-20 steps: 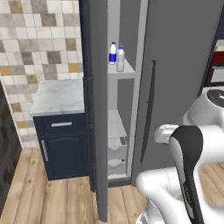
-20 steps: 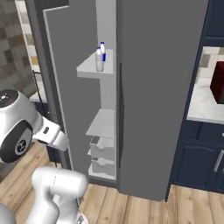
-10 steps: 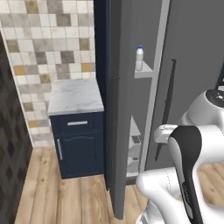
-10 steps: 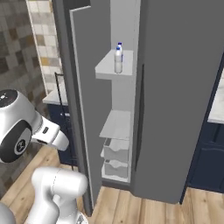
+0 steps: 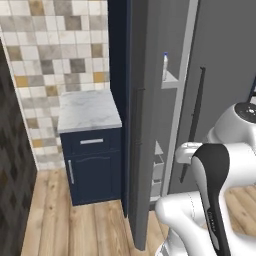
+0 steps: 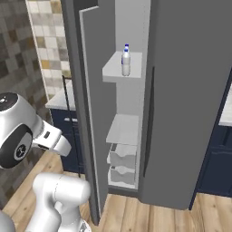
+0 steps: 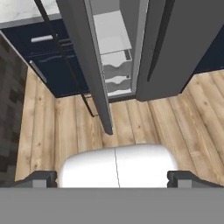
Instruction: Take the bottled waters from the counter and place them in the freezer to freeze. Close the freezer door after placing the bottles.
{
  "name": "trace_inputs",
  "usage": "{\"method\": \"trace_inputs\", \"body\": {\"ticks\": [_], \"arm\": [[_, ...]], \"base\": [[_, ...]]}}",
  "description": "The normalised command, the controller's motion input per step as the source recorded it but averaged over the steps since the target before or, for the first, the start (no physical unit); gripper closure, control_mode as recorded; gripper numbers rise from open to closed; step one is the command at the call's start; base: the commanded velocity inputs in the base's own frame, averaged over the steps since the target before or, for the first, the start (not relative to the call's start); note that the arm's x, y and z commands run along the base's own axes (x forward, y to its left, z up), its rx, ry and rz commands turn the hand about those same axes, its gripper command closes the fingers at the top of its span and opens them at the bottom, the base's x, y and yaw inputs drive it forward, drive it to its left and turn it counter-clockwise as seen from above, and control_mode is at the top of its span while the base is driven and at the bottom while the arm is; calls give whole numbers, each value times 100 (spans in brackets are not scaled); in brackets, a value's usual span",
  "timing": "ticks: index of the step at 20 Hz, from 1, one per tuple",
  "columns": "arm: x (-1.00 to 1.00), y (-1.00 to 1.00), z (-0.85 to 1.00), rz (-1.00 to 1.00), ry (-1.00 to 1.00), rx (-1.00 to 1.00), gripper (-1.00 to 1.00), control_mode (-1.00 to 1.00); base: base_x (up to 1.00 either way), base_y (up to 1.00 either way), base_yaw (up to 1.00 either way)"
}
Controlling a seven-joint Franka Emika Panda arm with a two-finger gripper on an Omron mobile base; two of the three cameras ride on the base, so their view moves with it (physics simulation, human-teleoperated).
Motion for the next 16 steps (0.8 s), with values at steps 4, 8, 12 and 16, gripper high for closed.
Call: {"method": "trace_inputs", "body": {"ticks": [4,8,12,16], "arm": [[0,0,0,0,0,0,-100,100],[0,0,0,0,0,0,-100,100],[0,0,0,0,0,0,-100,100],[0,0,0,0,0,0,-100,100]], "base": [[30,9,-2],[39,14,0],[29,13,0],[13,6,0]]}}
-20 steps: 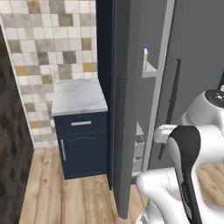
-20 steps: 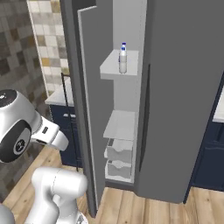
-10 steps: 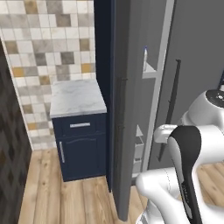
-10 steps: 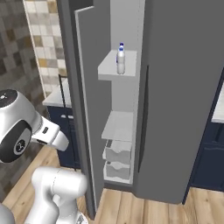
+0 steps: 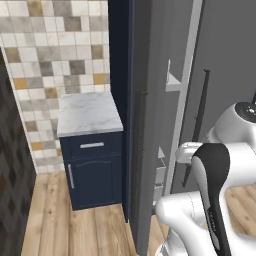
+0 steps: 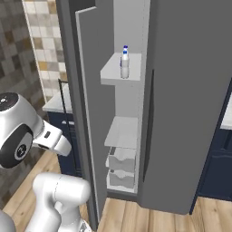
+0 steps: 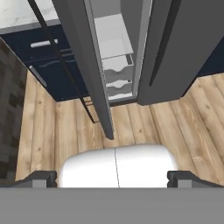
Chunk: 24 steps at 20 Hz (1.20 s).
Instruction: Take the bottled waters from the counter and place them in the freezer to freeze. Close the freezer door after placing the bottles.
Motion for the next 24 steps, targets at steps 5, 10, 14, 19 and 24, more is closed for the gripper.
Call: {"method": "trace_inputs", "body": {"ticks": [5,10,14,19,24], "arm": [[0,0,0,0,0,0,-100,100],[7,9,0,-1,-6,-2,-100,-100],[32,34,0,-25,-12,-3,-100,-100],[59,49,-1,-39,-24,-7,-100,-100],[72,65,0,-37,-34,-22,-100,-100]], "base": [[15,9,0],[8,4,0],[0,0,0],[0,0,0],[0,0,0]]}}
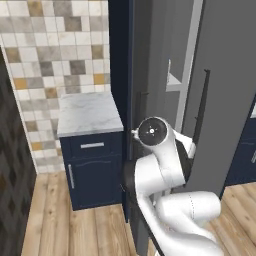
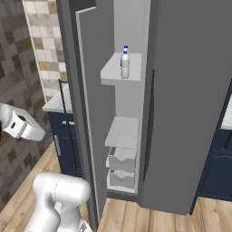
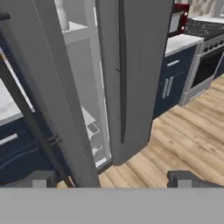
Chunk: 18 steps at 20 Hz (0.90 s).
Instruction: Take the bottled waters from the counter and place them in the freezer to freeze. Close the freezer door after placing the bottles.
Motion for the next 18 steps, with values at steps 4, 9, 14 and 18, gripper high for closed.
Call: {"method": "trace_inputs", "body": {"ticks": [4,9,14,18], "arm": [[57,50,0,-41,-27,-19,-100,-100],[69,19,0,-34,-9,-10,-100,-100],[53,0,0,-6,3,0,-100,-100],[38,17,0,-9,1,0,-100,-100]], "base": [[0,0,0],[0,0,0],[0,0,0],[0,0,0]]}}
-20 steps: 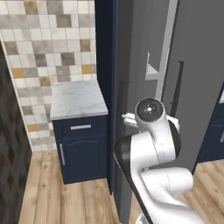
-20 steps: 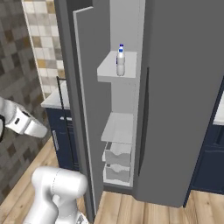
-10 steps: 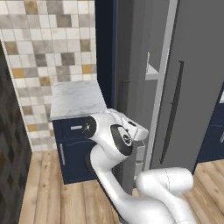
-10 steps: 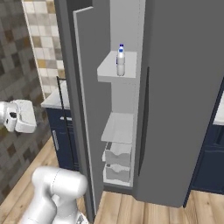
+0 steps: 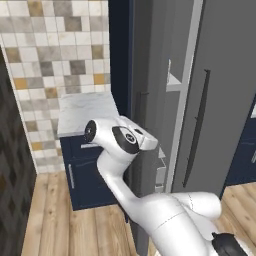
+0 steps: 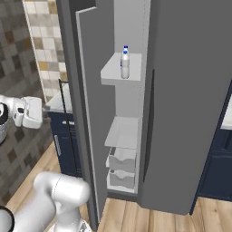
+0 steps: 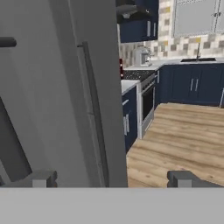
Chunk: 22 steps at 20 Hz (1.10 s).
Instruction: Take the bottled waters from the counter and place them in the freezer to freeze. Close the freezer door after placing the bottles.
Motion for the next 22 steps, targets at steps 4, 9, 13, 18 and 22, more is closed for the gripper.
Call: {"method": "trace_inputs", "body": {"ticks": [4,9,13,18,22], "arm": [[41,26,0,-10,1,0,-100,-100],[44,1,0,-3,4,0,-100,-100],[48,0,-5,-2,2,0,-100,-100],[45,12,-12,-5,0,0,-100,-100],[28,0,-5,-4,0,0,-100,-100]], "base": [[0,0,0],[0,0,0],[0,0,0],[0,0,0],[0,0,0]]}}
